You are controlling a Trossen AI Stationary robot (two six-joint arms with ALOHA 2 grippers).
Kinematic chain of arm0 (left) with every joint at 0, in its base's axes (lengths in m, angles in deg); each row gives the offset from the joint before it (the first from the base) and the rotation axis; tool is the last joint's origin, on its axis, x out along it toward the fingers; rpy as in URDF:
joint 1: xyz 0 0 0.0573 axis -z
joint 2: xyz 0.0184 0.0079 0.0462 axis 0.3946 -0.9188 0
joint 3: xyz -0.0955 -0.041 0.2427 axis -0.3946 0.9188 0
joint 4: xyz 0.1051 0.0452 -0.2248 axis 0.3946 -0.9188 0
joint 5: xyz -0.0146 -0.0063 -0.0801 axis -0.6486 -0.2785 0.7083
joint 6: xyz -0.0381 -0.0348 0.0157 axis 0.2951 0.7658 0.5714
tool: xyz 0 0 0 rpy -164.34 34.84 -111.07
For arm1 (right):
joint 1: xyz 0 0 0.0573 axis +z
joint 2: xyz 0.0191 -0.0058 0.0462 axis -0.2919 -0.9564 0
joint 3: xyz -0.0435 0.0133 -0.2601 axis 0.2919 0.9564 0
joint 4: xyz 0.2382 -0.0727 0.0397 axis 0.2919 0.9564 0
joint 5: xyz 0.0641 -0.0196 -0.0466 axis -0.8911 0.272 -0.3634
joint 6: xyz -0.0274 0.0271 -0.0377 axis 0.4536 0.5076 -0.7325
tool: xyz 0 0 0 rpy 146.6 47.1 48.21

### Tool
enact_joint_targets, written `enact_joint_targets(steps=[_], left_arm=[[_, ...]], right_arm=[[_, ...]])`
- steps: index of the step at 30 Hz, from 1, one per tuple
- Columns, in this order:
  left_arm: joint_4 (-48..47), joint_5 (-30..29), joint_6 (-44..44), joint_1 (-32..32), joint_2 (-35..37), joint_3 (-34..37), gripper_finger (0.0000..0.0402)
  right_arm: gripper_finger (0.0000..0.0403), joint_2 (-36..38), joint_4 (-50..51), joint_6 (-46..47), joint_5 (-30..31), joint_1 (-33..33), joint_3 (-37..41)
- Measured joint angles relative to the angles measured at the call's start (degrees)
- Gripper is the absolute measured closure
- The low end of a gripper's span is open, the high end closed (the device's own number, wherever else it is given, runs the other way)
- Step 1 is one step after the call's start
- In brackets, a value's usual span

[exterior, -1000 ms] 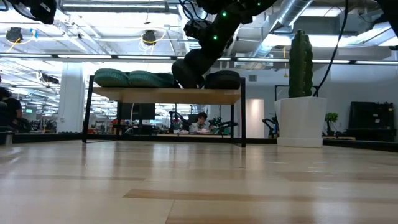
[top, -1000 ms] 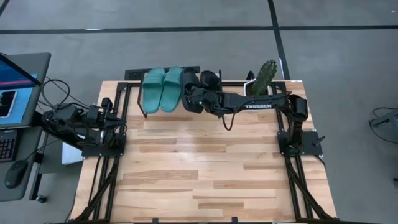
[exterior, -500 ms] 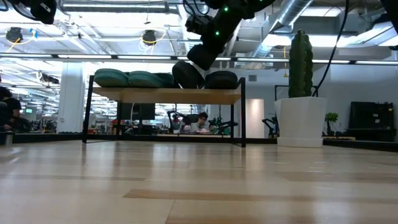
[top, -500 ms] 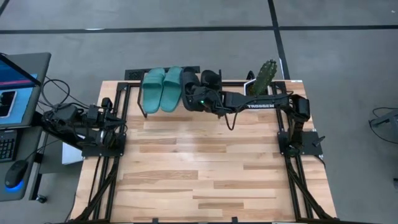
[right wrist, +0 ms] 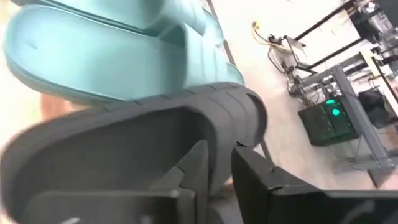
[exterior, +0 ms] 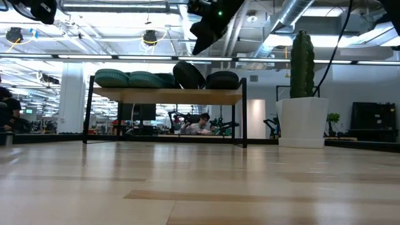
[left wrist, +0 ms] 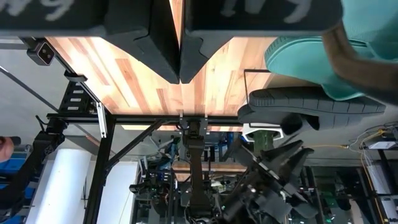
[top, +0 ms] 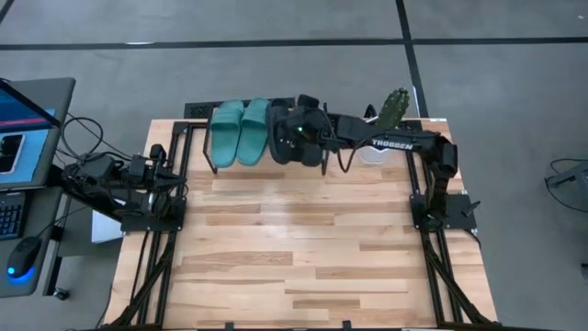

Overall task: Pick and place slides into the shelf
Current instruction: Adjust the slides on the shelf

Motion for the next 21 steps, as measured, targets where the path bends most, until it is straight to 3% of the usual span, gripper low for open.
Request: enact_joint_targets(steps=[13,21], left_arm=[[0.0,-0.01,0.0,0.01,0.0,0.0,0.0401],[0.0,-0.01,-0.01,0.01,-0.02,-0.02,0.0401]], right_arm=[[0.0177,-1.68,2.34,1.64,-1.69,-2.07,-0.35],[0.0188,-3.73,-1.18,1.61,-1.71,-2.79,-0.53]])
